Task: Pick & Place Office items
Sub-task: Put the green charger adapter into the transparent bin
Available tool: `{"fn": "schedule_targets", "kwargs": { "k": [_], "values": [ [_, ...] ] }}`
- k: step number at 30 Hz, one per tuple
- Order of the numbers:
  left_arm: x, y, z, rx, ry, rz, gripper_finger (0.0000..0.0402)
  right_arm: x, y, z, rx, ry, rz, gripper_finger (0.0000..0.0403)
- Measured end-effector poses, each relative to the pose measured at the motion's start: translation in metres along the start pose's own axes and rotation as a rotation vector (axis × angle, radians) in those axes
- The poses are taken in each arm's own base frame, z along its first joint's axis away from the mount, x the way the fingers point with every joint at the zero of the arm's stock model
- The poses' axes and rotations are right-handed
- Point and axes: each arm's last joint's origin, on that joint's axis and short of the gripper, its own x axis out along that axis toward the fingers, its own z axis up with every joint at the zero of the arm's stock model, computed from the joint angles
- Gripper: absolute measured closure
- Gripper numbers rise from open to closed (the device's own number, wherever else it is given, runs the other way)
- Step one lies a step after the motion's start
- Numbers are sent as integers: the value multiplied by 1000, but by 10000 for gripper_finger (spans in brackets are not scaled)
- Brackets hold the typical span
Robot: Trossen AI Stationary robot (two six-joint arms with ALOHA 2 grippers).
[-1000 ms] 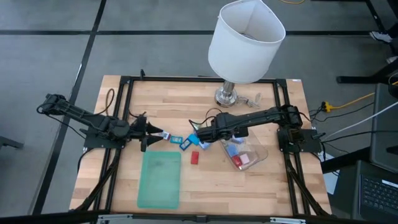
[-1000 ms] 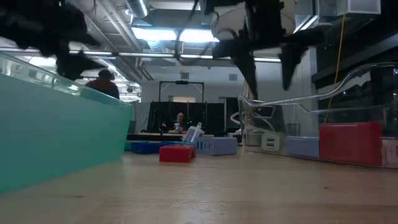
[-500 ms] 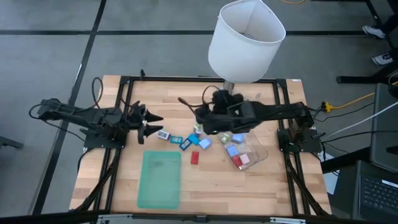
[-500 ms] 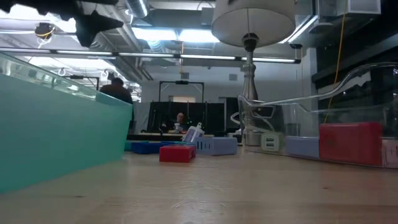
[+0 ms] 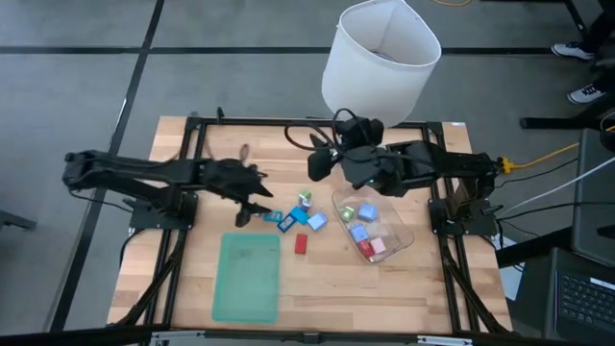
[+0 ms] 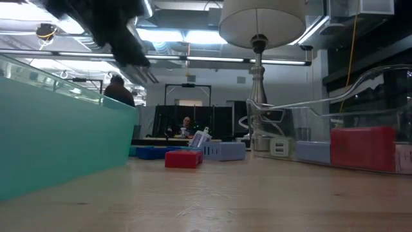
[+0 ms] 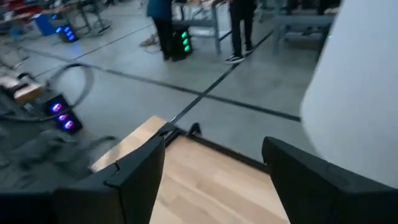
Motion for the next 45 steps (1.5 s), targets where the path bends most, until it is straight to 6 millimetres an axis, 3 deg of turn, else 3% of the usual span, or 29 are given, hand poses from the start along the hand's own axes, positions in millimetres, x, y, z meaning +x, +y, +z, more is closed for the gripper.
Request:
{"fn": "schedule_targets", "kwargs": {
  "k": [8, 18, 26, 31, 38, 45],
  "values": [
    [65, 26, -7, -47, 50, -17, 178, -2, 6, -6, -10, 69, 88, 124],
    [103, 79, -24, -388, 98, 107, 178, -5, 8, -7, -34, 76, 105, 124],
    [122, 102, 14, -460, 106, 104, 178, -5, 8, -7, -56, 85, 118, 124],
    [139, 108, 32, -488, 261, 137, 178, -5, 8, -7, -61, 92, 125, 124],
    [160, 110, 39, -475, 361, 189, 178, -6, 9, -8, -67, 105, 138, 124],
    [173, 105, 25, -482, 452, 244, 178, -6, 9, -9, -98, 105, 139, 124]
  ]
}}
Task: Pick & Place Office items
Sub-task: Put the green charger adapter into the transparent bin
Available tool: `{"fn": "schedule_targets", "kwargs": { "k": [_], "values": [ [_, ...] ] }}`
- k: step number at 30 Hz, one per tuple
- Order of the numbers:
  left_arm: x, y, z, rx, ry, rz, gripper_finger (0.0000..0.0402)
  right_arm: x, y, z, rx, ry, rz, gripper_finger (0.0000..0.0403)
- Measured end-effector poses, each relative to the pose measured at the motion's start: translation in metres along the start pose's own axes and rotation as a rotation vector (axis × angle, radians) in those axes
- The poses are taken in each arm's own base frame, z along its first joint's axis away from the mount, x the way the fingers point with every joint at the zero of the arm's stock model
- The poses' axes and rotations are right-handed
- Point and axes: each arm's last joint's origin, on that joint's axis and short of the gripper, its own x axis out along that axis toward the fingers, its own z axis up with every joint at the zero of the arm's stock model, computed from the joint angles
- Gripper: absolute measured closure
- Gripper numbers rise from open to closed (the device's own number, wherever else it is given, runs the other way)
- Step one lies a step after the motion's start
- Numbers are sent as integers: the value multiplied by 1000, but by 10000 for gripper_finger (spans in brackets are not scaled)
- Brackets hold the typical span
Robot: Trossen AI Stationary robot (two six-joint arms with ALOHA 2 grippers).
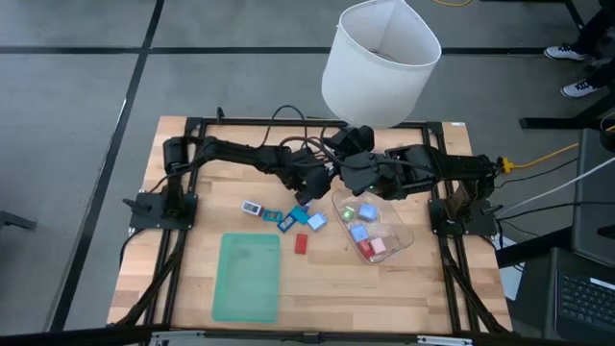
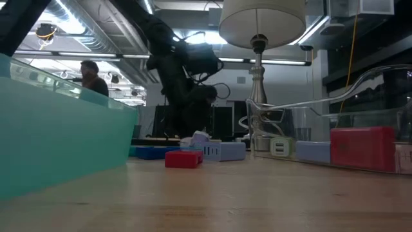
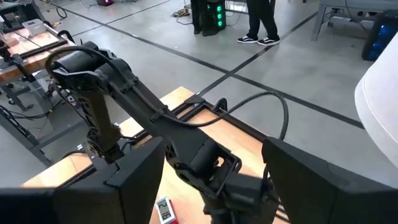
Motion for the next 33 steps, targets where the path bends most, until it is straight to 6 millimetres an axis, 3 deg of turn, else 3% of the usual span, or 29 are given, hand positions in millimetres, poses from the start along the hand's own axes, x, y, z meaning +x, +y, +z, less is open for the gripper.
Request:
{"fn": "schedule_targets", "kwargs": {
  "k": [8, 16, 26, 33],
  "values": [
    [15, -3, -8, -16, 55, 33, 185, 0, 0, 0, -32, 0, -3, 124],
    [14, 1, -5, -2, 58, -24, 276, 1, -1, 0, -51, 0, -8, 124],
    [12, 6, 10, -81, -15, -226, 277, 2, -2, 1, -64, -1, -12, 124],
    [5, 1, 30, -130, -168, -383, 277, 2, -2, 1, -63, -2, -11, 124]
  ]
}}
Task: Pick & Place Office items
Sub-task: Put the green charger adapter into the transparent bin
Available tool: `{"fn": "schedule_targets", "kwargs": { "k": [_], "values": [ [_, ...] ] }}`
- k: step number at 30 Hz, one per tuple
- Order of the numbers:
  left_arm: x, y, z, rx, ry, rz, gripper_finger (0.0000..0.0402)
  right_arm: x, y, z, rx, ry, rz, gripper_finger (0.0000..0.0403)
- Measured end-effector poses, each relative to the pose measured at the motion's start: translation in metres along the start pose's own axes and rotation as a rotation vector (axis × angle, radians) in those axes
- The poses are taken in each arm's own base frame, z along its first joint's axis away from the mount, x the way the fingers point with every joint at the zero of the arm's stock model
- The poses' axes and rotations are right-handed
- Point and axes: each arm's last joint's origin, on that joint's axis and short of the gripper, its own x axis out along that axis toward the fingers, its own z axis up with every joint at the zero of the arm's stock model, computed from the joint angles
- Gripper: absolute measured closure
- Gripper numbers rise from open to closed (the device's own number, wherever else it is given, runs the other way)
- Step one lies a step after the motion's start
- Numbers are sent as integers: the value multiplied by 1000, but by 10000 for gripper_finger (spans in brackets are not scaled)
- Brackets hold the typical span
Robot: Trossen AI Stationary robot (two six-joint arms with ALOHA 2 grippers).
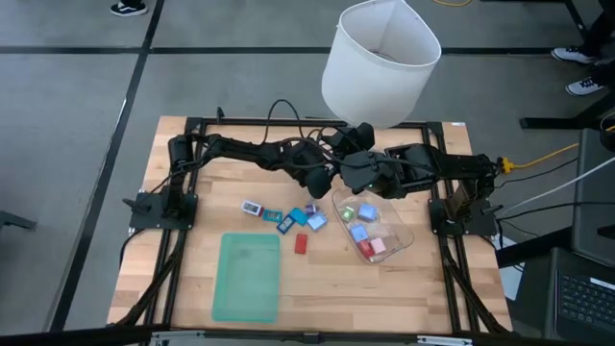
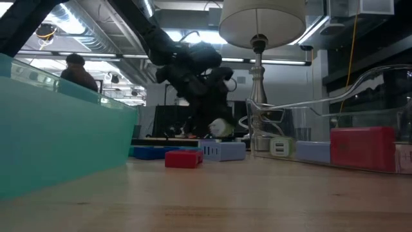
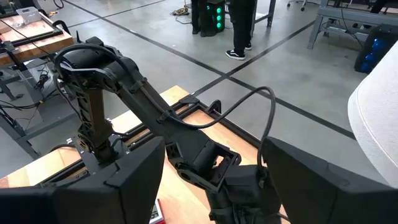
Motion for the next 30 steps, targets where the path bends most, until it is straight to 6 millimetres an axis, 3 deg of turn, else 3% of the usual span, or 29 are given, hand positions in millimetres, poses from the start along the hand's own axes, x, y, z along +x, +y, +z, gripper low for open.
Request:
{"fn": "schedule_targets", "kwargs": {
  "k": [13, 23, 30],
  "values": [
    [-16, -21, 21, 43, -158, -164, 277, 0, 0, 0, -2, 1, 2, 124],
    [-27, -23, 31, 68, -228, -198, 277, 0, 0, 0, -2, 1, 2, 124],
    [-34, -39, 42, 98, -329, -346, 277, 0, 0, 0, -1, 1, 2, 124]
  ]
}}
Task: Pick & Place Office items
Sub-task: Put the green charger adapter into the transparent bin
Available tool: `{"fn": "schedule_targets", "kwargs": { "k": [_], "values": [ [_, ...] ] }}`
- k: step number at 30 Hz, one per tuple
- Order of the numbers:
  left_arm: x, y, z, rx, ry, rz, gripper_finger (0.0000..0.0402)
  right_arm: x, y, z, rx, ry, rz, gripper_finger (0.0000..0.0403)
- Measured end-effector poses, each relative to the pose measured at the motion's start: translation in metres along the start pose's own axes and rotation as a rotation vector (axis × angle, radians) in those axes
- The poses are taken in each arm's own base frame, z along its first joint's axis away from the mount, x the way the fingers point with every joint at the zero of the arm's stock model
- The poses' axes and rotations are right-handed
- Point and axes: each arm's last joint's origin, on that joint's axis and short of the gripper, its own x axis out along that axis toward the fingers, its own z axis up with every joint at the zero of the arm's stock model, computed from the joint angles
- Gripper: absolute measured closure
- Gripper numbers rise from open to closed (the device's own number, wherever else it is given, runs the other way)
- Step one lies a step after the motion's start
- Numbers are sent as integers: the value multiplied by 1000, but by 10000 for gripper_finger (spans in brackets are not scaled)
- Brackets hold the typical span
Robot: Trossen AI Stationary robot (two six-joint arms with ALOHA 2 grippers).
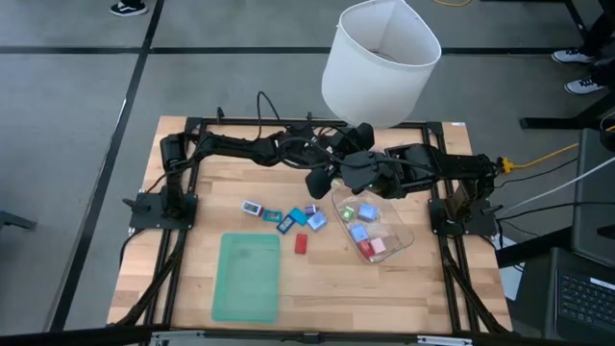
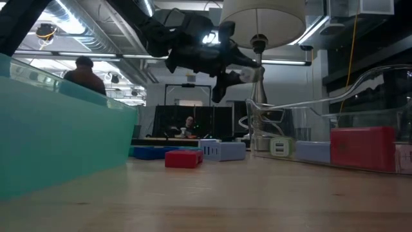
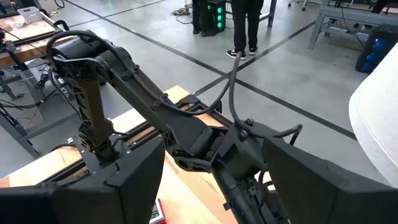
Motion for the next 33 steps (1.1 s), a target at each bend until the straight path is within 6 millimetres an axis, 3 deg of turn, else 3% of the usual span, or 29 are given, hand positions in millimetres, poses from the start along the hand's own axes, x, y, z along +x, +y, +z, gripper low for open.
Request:
{"fn": "schedule_targets", "kwargs": {
  "k": [22, 27, 33],
  "values": [
    [23, -33, -23, 228, 11, -105, 277, 0, 1, 1, 74, -8, 5, 124],
    [49, -29, -32, 239, 53, -142, 277, 0, 1, 1, 107, -9, 6, 124],
    [89, -40, -23, 274, 88, -234, 277, 0, 1, 1, 115, 1, 19, 124]
  ]
}}
